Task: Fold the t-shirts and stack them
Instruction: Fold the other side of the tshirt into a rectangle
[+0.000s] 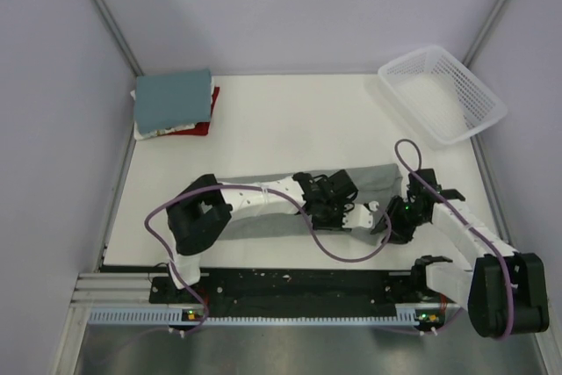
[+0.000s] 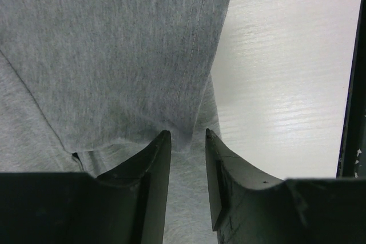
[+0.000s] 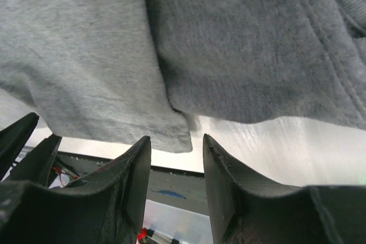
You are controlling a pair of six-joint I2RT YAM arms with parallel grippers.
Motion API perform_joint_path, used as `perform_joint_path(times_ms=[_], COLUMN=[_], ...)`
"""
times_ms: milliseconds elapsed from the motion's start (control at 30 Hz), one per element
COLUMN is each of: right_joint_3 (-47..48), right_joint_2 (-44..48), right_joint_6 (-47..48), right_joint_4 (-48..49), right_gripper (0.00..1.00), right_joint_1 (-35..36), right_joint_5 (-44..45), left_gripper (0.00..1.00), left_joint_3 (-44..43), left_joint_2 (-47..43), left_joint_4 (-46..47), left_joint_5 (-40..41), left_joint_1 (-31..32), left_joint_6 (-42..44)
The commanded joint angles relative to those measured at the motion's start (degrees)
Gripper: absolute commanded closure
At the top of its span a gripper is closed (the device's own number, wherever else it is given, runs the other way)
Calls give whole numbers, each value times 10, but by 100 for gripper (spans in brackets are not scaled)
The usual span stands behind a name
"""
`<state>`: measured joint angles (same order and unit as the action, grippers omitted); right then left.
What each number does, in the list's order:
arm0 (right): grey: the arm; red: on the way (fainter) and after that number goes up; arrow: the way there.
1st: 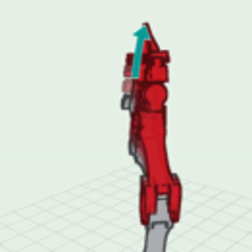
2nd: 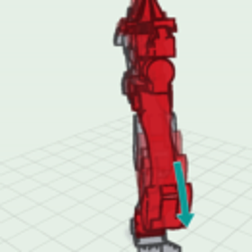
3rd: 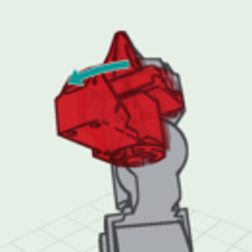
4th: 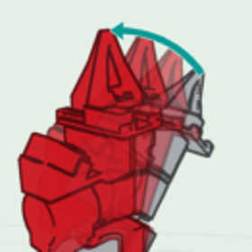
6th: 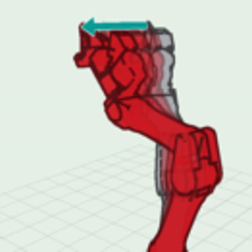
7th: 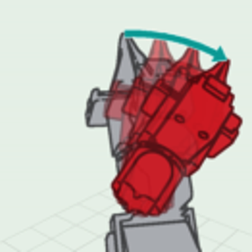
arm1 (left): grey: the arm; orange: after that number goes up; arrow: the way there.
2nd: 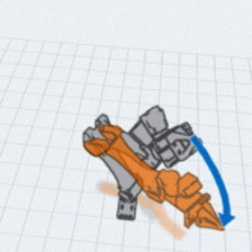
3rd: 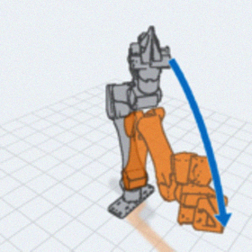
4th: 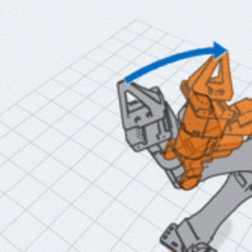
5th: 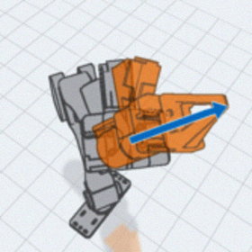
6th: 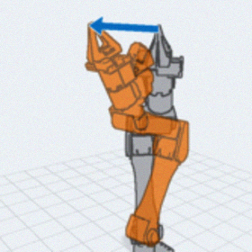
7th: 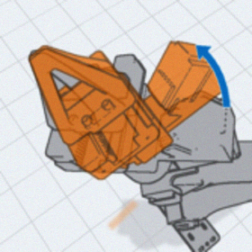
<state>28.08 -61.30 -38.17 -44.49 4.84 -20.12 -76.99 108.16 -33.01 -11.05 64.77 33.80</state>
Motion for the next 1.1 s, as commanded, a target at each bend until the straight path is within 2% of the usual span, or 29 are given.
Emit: perform_joint_path(times_ms=[0, 100, 233, 333, 467, 633, 1067], right_joint_3=[-22, -37, -46, -39, -15, 36, 123], right_joint_2=[-13, -29, -23, -23, -24, -18, -64], right_joint_6=[-39, -46, -47, -42, -28, -13, 24], right_joint_4=[61, 84, 91, 91, 79, 51, 41], right_gripper=[59, 64, 90, 100, 100, 100, 100], right_joint_1=[15, 17, 18, 18, 17, 17, -30], right_joint_5=[-8, -33, -36, -39, -40, -33, -6], left_gripper=[65, 65, 65, 66, 74, 100, 100], left_joint_3=[-12, -3, 7, 8, 8, 12, -22], left_joint_2=[16, 17, 11, 8, 10, 5, 2], left_joint_4=[-1, -4, -5, -1, 2, 6, 29], left_joint_5=[0, 10, 17, 21, 37, 66, 103], left_joint_1=[1, 1, 1, 1, 1, 0, -25], left_joint_6=[-10, -9, -11, -14, -9, -4, -27])
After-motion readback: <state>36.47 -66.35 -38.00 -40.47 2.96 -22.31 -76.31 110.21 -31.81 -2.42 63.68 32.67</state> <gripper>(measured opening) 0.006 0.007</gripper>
